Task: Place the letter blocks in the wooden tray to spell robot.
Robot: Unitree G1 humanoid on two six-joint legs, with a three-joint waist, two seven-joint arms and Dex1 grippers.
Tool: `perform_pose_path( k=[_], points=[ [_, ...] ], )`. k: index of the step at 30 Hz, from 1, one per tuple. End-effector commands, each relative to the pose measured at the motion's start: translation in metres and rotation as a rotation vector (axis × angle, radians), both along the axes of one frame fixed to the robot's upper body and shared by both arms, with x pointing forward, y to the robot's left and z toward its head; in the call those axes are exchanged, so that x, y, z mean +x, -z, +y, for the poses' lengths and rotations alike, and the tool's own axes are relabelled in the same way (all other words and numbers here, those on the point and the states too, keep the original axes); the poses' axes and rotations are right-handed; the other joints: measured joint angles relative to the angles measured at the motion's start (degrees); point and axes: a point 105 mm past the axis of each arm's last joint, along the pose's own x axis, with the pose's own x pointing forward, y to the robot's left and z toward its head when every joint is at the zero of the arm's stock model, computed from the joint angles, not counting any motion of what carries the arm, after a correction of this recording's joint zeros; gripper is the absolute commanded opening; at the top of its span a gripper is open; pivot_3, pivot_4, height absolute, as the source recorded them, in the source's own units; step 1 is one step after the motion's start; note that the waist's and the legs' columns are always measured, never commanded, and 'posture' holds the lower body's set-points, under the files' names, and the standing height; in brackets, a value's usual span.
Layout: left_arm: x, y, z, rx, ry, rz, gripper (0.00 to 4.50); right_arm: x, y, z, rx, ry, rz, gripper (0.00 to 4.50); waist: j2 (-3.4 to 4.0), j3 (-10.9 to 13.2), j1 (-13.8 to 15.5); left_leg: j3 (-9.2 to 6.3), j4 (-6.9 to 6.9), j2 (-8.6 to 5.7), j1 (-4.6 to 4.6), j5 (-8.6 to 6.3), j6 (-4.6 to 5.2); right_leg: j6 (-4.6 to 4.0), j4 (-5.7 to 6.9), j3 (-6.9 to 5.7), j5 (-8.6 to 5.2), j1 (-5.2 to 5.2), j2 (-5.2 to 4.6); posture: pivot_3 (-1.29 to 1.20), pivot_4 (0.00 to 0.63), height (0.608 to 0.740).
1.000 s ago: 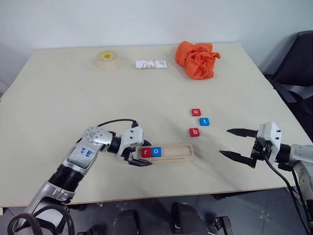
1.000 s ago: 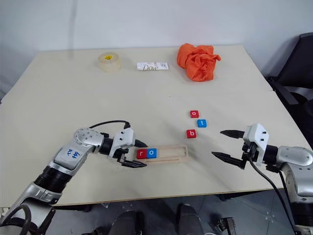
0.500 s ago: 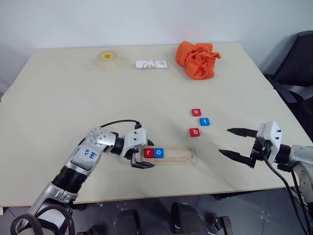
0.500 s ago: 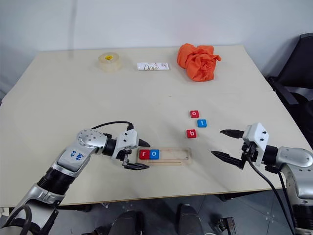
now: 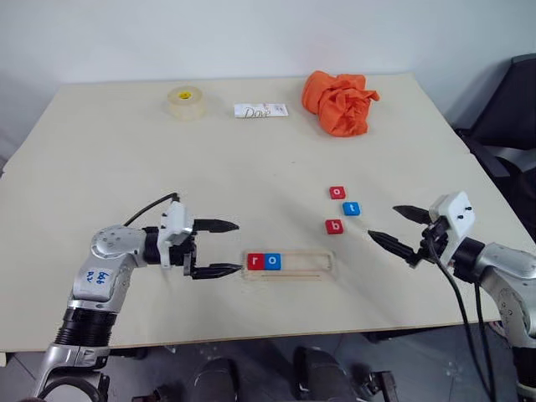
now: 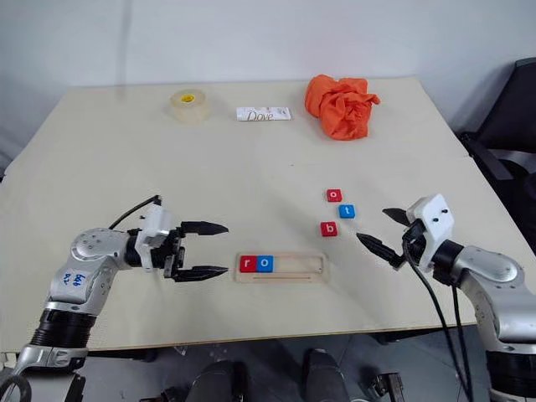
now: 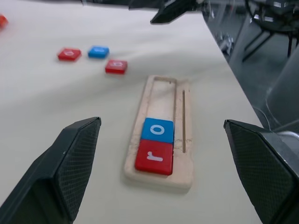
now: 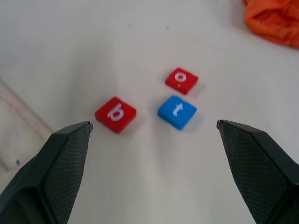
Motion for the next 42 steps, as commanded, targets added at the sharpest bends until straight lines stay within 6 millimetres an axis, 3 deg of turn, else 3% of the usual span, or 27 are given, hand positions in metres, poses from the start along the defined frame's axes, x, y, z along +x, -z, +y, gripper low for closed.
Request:
perform_pose_path(
  k=[1, 5, 16, 25, 30, 33, 35, 42],
  points=[
    [-0.003, 0.008, 0.012, -0.005, 0.015, -0.048, 4.48, -0.007, -0.010, 0.012, 0.021, 0.024, -0.042, 4.50, 0.00, 0.0, 0.0, 0.01, 0.00, 0.00, -0.01, -0.01, 0.01, 0.00, -0.03, 0.00, 0.00, 0.00, 0.00, 0.00, 0.150, 0.740],
    [-0.012, 0.015, 0.020, -0.084, 0.088, -0.008, 4.48, -0.022, -0.004, 0.031, 0.040, 0.003, 0.005, 4.50, 0.00, 0.0, 0.0, 0.00, -0.03, 0.00, -0.03, -0.04, 0.05, -0.01, -0.05, -0.01, 0.00, -0.02, -0.01, 0.00, 0.150, 0.740],
    [-0.017, 0.017, 0.021, -0.093, 0.133, 0.007, 4.48, -0.037, 0.014, 0.030, 0.022, 0.021, 0.106, 4.50, -0.05, 0.0, -0.2, -0.04, -0.01, -0.01, -0.04, -0.09, 0.15, 0.00, -0.05, -0.02, 0.00, 0.01, -0.01, 0.00, 0.150, 0.740],
    [-0.016, 0.016, 0.020, -0.091, 0.126, 0.001, 4.48, -0.036, 0.021, 0.029, 0.018, 0.021, 0.112, 4.50, -0.05, 0.0, -0.3, -0.04, -0.02, -0.01, -0.04, -0.09, 0.15, 0.00, -0.06, -0.02, 0.00, 0.00, -0.01, 0.00, 0.150, 0.740],
    [-0.014, 0.013, 0.019, -0.097, 0.113, -0.018, 4.48, -0.027, 0.020, 0.038, 0.070, 0.076, 0.129, 4.50, -0.06, 0.0, -0.3, -0.04, -0.02, 0.00, -0.03, -0.09, 0.15, 0.00, -0.06, -0.02, 0.00, 0.00, 0.00, 0.00, 0.150, 0.740],
    [-0.015, 0.012, 0.017, -0.102, 0.109, -0.020, 4.48, -0.007, 0.021, 0.044, 0.086, 0.189, 0.126, 4.50, -0.06, 0.0, -0.4, -0.03, -0.02, 0.01, -0.03, -0.09, 0.15, -0.01, -0.04, -0.02, 0.00, -0.01, 0.00, 0.00, 0.150, 0.740],
    [-0.017, 0.011, 0.016, -0.106, 0.106, -0.022, 4.48, 0.005, 0.020, 0.059, 0.126, 0.225, 0.129, 4.50, -0.08, 0.0, -0.7, -0.02, -0.03, 0.05, -0.01, -0.09, 0.15, -0.03, -0.03, -0.01, -0.01, -0.02, 0.02, 0.00, 0.150, 0.740],
    [-0.022, 0.009, 0.013, -0.115, 0.105, -0.027, 4.48, 0.027, 0.022, 0.079, 0.131, 0.303, 0.145, 4.50, -0.08, 0.0, -0.3, -0.05, -0.06, -0.01, -0.21, -0.11, 0.17, -0.09, -0.06, -0.04, -0.05, -0.14, -0.02, 0.00, 0.150, 0.740]
  ],
)
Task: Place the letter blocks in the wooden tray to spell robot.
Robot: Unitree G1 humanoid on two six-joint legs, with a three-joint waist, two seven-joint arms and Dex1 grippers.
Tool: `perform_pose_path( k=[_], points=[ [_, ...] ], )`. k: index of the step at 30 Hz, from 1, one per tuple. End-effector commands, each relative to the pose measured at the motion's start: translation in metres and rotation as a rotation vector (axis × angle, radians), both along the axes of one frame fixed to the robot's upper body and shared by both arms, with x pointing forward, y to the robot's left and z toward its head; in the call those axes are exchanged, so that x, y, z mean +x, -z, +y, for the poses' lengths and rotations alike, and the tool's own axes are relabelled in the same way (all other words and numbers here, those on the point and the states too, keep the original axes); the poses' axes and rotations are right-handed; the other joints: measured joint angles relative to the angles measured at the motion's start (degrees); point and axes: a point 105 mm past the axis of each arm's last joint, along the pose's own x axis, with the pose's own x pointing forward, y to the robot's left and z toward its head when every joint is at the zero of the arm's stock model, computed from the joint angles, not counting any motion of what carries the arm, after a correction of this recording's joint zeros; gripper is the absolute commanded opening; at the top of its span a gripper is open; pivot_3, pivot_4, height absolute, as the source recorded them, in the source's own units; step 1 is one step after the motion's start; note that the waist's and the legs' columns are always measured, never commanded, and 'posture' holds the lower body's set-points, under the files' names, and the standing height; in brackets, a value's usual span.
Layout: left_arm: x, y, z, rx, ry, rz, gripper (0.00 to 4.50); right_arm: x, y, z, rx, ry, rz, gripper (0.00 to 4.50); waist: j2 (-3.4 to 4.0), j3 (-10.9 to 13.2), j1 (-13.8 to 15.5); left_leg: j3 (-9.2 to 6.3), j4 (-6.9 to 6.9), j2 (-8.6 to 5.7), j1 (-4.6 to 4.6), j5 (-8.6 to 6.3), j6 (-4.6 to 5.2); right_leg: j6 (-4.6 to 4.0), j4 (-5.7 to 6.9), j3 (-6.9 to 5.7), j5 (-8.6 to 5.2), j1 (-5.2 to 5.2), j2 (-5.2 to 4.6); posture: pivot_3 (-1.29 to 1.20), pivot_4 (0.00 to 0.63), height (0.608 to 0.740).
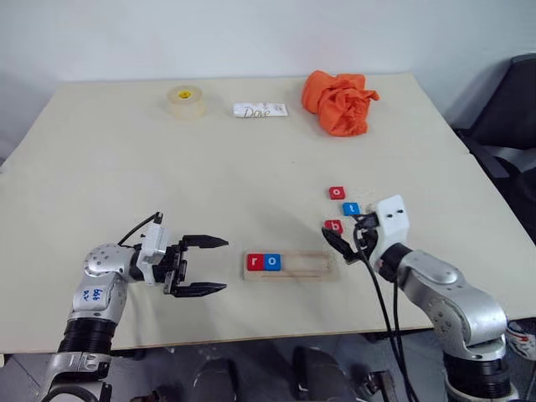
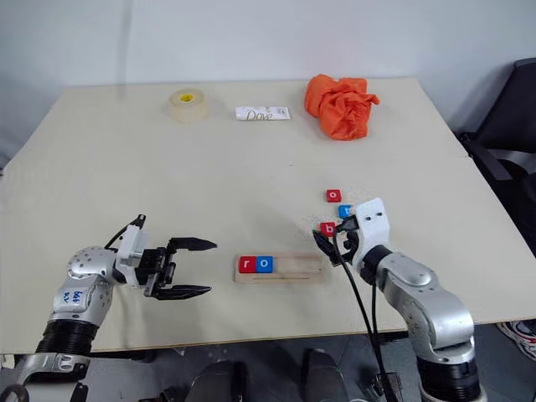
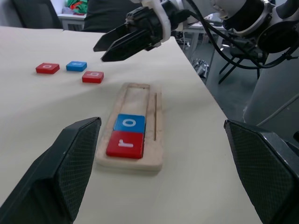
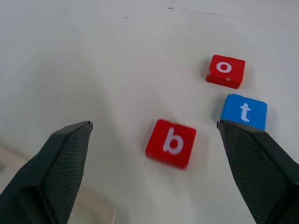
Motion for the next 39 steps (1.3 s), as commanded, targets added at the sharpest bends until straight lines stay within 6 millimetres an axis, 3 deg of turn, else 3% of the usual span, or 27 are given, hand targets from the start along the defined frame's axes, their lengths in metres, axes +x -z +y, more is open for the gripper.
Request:
perform_pose_path(
  k=[1, 11, 16, 20, 26, 31, 36, 39],
  points=[
    [-0.003, -0.011, -0.001, -0.023, 0.008, -0.046, 4.48, 0.006, 0.001, 0.001, -0.026, 0.051, 0.000, 4.50, 0.00, 0.0, 0.1, -0.01, 0.02, -0.01, -0.06, 0.00, 0.01, 0.01, -0.01, 0.00, 0.01, -0.03, 0.00, 0.00, 0.150, 0.740],
    [-0.004, -0.014, 0.002, -0.027, -0.022, -0.057, 4.48, 0.010, 0.017, -0.003, -0.065, 0.135, 0.061, 4.50, 0.00, 0.0, -0.1, 0.02, 0.06, 0.01, -0.58, 0.01, -0.01, 0.04, 0.13, 0.01, 0.02, -0.65, 0.03, 0.00, 0.150, 0.740],
    [-0.004, -0.014, 0.002, -0.029, -0.030, -0.057, 4.48, 0.008, 0.022, 0.007, -0.065, 0.106, 0.085, 4.50, 0.00, 0.0, -0.1, 0.02, 0.06, 0.01, -0.58, 0.02, -0.02, 0.04, 0.16, 0.02, 0.02, -0.66, 0.03, 0.00, 0.150, 0.740],
    [-0.004, -0.015, 0.000, -0.034, -0.035, -0.059, 4.50, 0.009, 0.023, 0.012, -0.056, 0.087, 0.085, 3.59, 0.00, 0.0, -0.1, 0.02, 0.06, 0.01, -0.58, 0.02, -0.02, 0.03, 0.16, 0.02, 0.02, -0.67, 0.03, 0.00, 0.150, 0.740],
    [-0.005, -0.013, 0.000, -0.038, -0.038, -0.056, 4.50, 0.011, 0.023, 0.008, -0.058, 0.112, 0.082, 1.57, -0.02, 0.0, -0.1, 0.02, 0.06, 0.02, -0.58, 0.02, -0.02, 0.03, 0.17, 0.02, 0.02, -0.67, 0.04, 0.00, 0.150, 0.740],
    [-0.007, -0.012, 0.000, -0.048, -0.017, -0.045, 4.50, 0.012, 0.002, -0.008, -0.049, 0.173, 0.001, 1.47, -0.02, 0.0, -0.1, 0.02, 0.07, 0.01, -0.58, 0.02, -0.02, 0.03, 0.18, 0.02, 0.02, -0.67, 0.03, 0.00, 0.150, 0.740],
    [-0.005, -0.011, 0.001, -0.044, 0.005, -0.033, 4.50, -0.014, -0.013, -0.036, -0.057, 0.219, -0.033, 1.47, -0.01, 0.0, 0.2, 0.00, 0.05, 0.00, -0.65, 0.02, -0.02, 0.03, 0.13, 0.02, 0.01, -0.69, 0.03, 0.00, 0.150, 0.740],
    [-0.002, -0.010, 0.001, -0.042, 0.013, -0.031, 4.50, -0.026, -0.010, -0.046, -0.072, 0.234, -0.023, 1.47, -0.03, 0.0, 0.1, 0.02, 0.05, -0.01, -0.65, 0.01, 0.00, 0.04, 0.09, 0.02, 0.02, -0.69, 0.02, 0.00, 0.150, 0.740]
  ],
)
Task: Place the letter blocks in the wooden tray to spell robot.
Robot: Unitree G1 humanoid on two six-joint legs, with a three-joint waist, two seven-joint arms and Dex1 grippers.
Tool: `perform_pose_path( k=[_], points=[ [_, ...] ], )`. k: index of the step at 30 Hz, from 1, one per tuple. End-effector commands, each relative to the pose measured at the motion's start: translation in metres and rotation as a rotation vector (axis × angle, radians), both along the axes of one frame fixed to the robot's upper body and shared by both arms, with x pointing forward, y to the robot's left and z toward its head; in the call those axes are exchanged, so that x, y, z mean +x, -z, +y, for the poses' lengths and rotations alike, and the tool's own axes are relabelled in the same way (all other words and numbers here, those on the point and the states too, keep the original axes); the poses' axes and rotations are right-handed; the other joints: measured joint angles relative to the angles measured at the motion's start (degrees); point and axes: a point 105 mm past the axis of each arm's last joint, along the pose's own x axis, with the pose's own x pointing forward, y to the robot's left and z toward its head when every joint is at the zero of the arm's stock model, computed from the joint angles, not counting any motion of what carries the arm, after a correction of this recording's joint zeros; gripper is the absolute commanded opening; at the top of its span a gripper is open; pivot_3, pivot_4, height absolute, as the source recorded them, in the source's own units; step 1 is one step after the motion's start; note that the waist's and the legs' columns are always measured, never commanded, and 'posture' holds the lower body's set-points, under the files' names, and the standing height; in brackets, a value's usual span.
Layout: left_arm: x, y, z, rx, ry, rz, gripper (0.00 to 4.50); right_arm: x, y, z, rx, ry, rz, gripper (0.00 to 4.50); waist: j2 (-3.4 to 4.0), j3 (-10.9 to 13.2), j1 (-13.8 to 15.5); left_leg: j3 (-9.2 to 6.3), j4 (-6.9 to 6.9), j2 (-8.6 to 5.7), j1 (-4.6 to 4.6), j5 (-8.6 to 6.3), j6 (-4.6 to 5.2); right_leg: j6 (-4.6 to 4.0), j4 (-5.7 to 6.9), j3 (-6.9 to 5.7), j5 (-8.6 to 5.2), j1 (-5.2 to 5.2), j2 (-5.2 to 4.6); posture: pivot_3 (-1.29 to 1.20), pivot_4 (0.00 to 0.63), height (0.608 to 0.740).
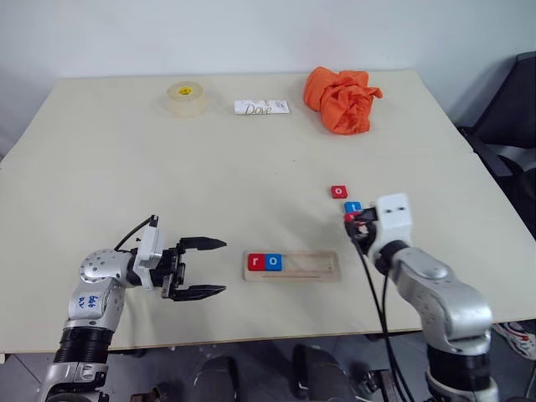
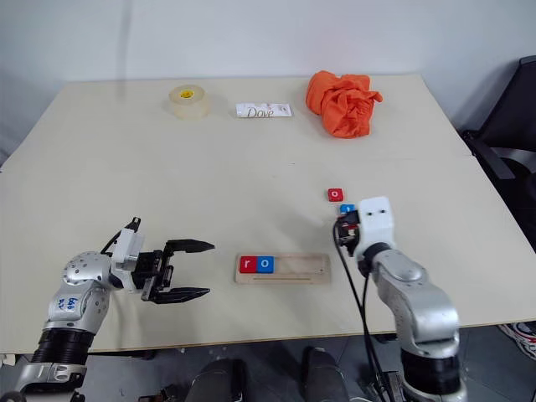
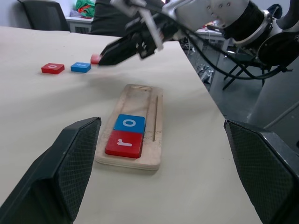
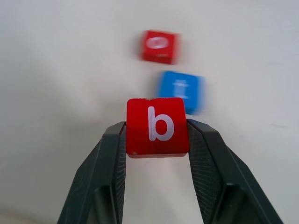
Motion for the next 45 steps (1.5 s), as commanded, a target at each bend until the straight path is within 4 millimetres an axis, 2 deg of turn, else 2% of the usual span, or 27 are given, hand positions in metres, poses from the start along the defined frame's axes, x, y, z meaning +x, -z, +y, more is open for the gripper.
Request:
perform_pose_path(
  k=[1, 5, 11, 13, 14, 20, 25, 27, 30, 36, 41, 45],
  points=[
    [0.002, -0.007, -0.002, -0.018, 0.029, -0.032, 4.50, -0.018, -0.004, -0.010, -0.022, -0.002, -0.019, 1.47, -0.01, 0.0, -0.1, -0.01, 0.00, 0.01, 0.01, 0.00, 0.00, 0.00, 0.00, 0.00, 0.00, 0.00, 0.02, 0.00, 0.150, 0.740],
    [0.004, -0.008, -0.004, -0.022, 0.043, -0.035, 4.50, -0.028, 0.007, -0.015, -0.018, 0.005, 0.013, 1.47, -0.01, 0.0, -0.3, 0.00, 0.00, 0.02, 0.03, 0.00, 0.00, 0.01, 0.03, 0.01, 0.00, 0.00, 0.02, 0.00, 0.150, 0.740],
    [0.005, -0.007, -0.006, -0.023, 0.050, -0.036, 4.50, -0.029, 0.022, -0.013, 0.025, 0.009, 0.046, 1.47, -0.01, 0.0, -0.1, -0.03, 0.01, 0.02, 0.06, 0.04, -0.01, 0.01, 0.10, 0.01, 0.00, 0.00, 0.03, 0.00, 0.150, 0.740],
    [0.005, -0.008, -0.006, -0.024, 0.049, -0.038, 4.50, -0.028, 0.023, -0.013, 0.028, 0.012, 0.045, 2.19, -0.01, 0.0, -0.1, -0.03, 0.01, 0.00, 0.06, 0.05, -0.01, 0.01, 0.10, 0.01, 0.00, 0.00, 0.02, 0.00, 0.150, 0.740],
    [0.005, -0.008, -0.006, -0.024, 0.048, -0.038, 4.50, -0.028, 0.022, -0.014, 0.027, 0.014, 0.041, 2.42, -0.01, 0.0, -0.1, -0.03, 0.01, 0.00, 0.05, 0.05, -0.01, 0.01, 0.09, 0.01, 0.00, 0.00, 0.02, 0.00, 0.150, 0.740],
    [0.002, -0.007, -0.004, -0.026, 0.048, -0.038, 4.50, -0.032, 0.009, -0.017, 0.006, -0.041, -0.001, 4.39, -0.01, 0.0, -0.1, -0.03, 0.01, 0.00, 0.05, 0.04, -0.01, 0.01, 0.09, 0.01, 0.00, 0.00, 0.02, 0.00, 0.150, 0.740],
    [0.002, -0.007, -0.005, -0.030, 0.050, -0.037, 4.50, -0.036, -0.009, -0.013, -0.094, -0.288, -0.030, 4.45, -0.01, 0.0, -0.1, -0.05, 0.04, -0.01, 0.06, 0.04, 0.00, 0.02, 0.08, 0.02, 0.01, 0.03, 0.02, 0.00, 0.150, 0.740],
    [0.004, -0.006, -0.006, -0.033, 0.048, -0.037, 4.50, -0.039, -0.010, -0.013, -0.175, -0.418, -0.008, 4.45, -0.03, 0.0, -0.1, -0.06, 0.03, -0.01, 0.06, 0.04, 0.00, 0.02, 0.08, 0.02, 0.01, 0.04, 0.03, 0.00, 0.150, 0.740],
    [0.003, -0.006, -0.007, -0.039, 0.043, -0.039, 4.50, -0.037, -0.005, -0.026, -0.357, -0.614, 0.073, 4.45, -0.05, 0.0, -0.1, -0.07, 0.04, -0.04, 0.06, 0.05, 0.02, 0.05, 0.04, 0.03, 0.03, 0.07, 0.01, 0.00, 0.150, 0.740],
    [-0.004, -0.003, -0.005, -0.046, 0.037, -0.033, 4.50, -0.027, 0.001, -0.045, -0.473, -0.824, 0.173, 4.45, -0.06, 0.0, -0.2, -0.06, 0.07, -0.01, 0.15, 0.06, 0.03, 0.14, -0.05, 0.02, 0.08, 0.19, 0.03, 0.00, 0.150, 0.740],
    [-0.009, -0.001, -0.001, -0.046, 0.007, -0.030, 4.50, -0.008, -0.001, -0.047, -0.503, -0.896, 0.170, 4.45, -0.04, 0.0, -0.1, -0.02, 0.15, -0.01, 0.15, 0.07, 0.03, 0.17, -0.04, 0.03, 0.10, 0.19, 0.01, 0.00, 0.150, 0.740],
    [-0.013, -0.001, 0.000, -0.049, -0.020, -0.033, 4.50, 0.005, 0.006, -0.048, -0.521, -0.928, 0.196, 4.45, -0.04, 0.0, -0.1, -0.01, 0.17, 0.00, 0.15, 0.08, 0.00, 0.17, -0.02, 0.03, 0.10, 0.18, 0.00, 0.00, 0.150, 0.740]
  ],
)
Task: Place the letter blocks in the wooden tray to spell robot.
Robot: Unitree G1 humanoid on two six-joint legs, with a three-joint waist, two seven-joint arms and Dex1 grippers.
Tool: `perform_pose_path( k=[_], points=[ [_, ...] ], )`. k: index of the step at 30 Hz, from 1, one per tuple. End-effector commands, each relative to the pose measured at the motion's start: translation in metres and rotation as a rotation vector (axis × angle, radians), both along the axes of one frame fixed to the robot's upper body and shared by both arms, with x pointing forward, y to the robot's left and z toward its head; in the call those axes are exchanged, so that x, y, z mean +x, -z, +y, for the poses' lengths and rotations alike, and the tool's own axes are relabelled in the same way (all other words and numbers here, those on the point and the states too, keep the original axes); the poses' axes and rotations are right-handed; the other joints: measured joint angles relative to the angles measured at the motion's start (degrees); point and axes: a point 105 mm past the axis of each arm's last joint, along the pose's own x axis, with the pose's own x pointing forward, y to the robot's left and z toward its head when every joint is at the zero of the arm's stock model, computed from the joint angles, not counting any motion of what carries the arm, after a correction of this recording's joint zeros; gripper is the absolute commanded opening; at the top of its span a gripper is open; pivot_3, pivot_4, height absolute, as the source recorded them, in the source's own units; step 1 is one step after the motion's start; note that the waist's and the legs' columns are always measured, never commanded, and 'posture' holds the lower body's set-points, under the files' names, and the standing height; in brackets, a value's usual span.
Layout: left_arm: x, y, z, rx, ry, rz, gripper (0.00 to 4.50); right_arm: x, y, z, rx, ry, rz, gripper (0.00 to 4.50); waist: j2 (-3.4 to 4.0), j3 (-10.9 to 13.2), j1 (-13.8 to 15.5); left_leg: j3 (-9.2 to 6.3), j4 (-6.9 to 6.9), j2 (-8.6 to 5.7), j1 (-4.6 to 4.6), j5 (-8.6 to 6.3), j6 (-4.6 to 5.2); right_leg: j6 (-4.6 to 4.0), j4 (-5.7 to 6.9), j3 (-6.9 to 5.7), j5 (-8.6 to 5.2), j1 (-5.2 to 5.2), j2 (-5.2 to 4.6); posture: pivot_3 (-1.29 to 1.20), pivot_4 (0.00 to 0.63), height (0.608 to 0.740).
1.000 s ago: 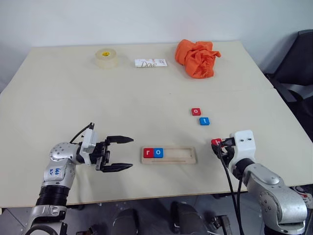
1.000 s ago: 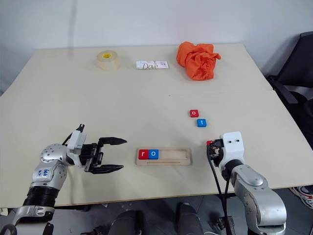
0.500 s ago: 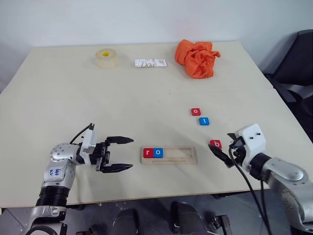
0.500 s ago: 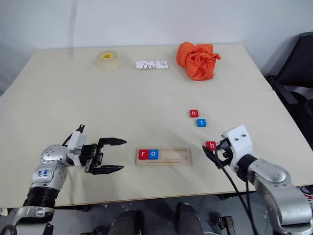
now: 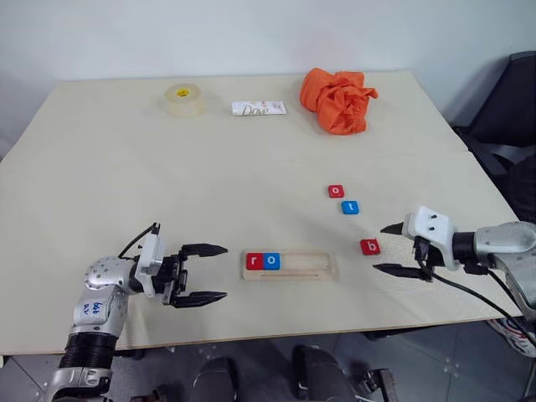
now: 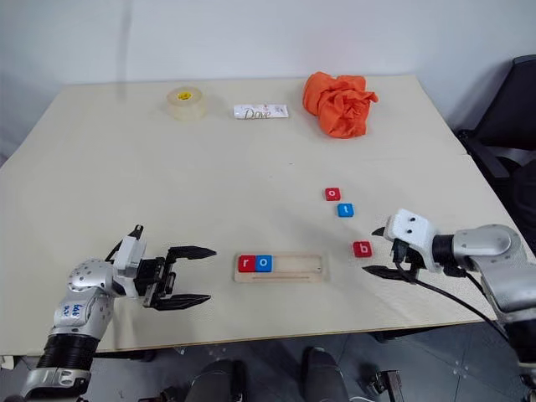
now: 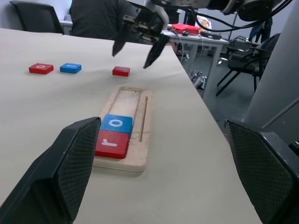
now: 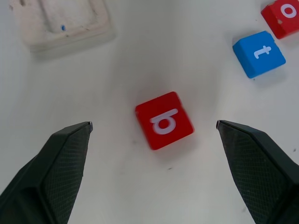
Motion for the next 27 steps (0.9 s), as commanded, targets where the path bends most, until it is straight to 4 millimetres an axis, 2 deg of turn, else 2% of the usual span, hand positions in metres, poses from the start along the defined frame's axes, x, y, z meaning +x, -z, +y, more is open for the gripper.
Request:
perform_pose_path(
  k=[1, 5, 8, 15, 20, 24, 27],
  points=[
    [-0.004, -0.010, 0.003, -0.019, -0.022, -0.045, 4.50, 0.009, 0.004, 0.000, -0.016, -0.032, 0.005, 4.45, 0.00, 0.0, 0.0, 0.00, 0.01, 0.01, 0.00, 0.01, -0.02, 0.00, 0.00, 0.00, 0.00, 0.00, 0.01, 0.00, 0.150, 0.740],
    [-0.007, -0.011, 0.003, -0.022, -0.038, -0.046, 4.50, 0.018, 0.010, 0.001, -0.038, -0.052, 0.022, 4.45, 0.02, 0.0, 0.0, 0.02, 0.02, -0.01, -0.01, 0.13, -0.23, 0.00, 0.02, 0.00, 0.00, -0.01, -0.02, 0.00, 0.150, 0.740],
    [-0.008, -0.011, 0.003, -0.021, -0.051, -0.048, 4.50, 0.021, 0.014, 0.000, -0.051, -0.064, 0.048, 3.88, 0.02, 0.0, 0.0, 0.03, 0.08, -0.01, 0.00, 0.13, -0.24, 0.00, 0.05, 0.00, 0.01, 0.00, -0.03, 0.00, 0.150, 0.740],
    [-0.006, -0.011, 0.004, -0.024, -0.060, -0.049, 4.50, 0.024, 0.007, 0.004, -0.040, -0.065, 0.036, 1.55, 0.02, 0.0, 0.0, 0.02, 0.14, 0.01, 0.02, 0.13, -0.22, -0.03, 0.16, 0.00, 0.02, 0.00, -0.04, 0.00, 0.150, 0.740],
    [-0.003, -0.012, 0.005, -0.023, -0.054, -0.053, 4.50, 0.024, -0.014, 0.008, -0.019, -0.029, 0.010, 1.46, 0.03, 0.0, 0.0, 0.02, 0.16, 0.01, 0.02, 0.13, -0.22, -0.04, 0.19, 0.00, 0.03, -0.01, -0.04, 0.00, 0.150, 0.740],
    [0.001, -0.012, 0.010, -0.005, -0.043, -0.057, 4.50, 0.005, -0.045, 0.045, 0.042, -0.100, 0.040, 1.46, 0.10, 0.0, 0.1, 0.03, 0.14, 0.01, -0.03, 0.13, -0.22, -0.05, 0.23, 0.00, 0.02, -0.11, -0.05, 0.00, 0.150, 0.740],
    [0.004, -0.011, 0.012, 0.005, -0.041, -0.063, 4.50, -0.006, -0.048, 0.074, 0.078, -0.136, 0.065, 1.46, 0.10, 0.0, 0.0, 0.03, 0.10, 0.08, -0.04, 0.08, -0.16, -0.09, 0.24, 0.00, 0.00, -0.17, 0.01, 0.00, 0.150, 0.740]
  ],
)
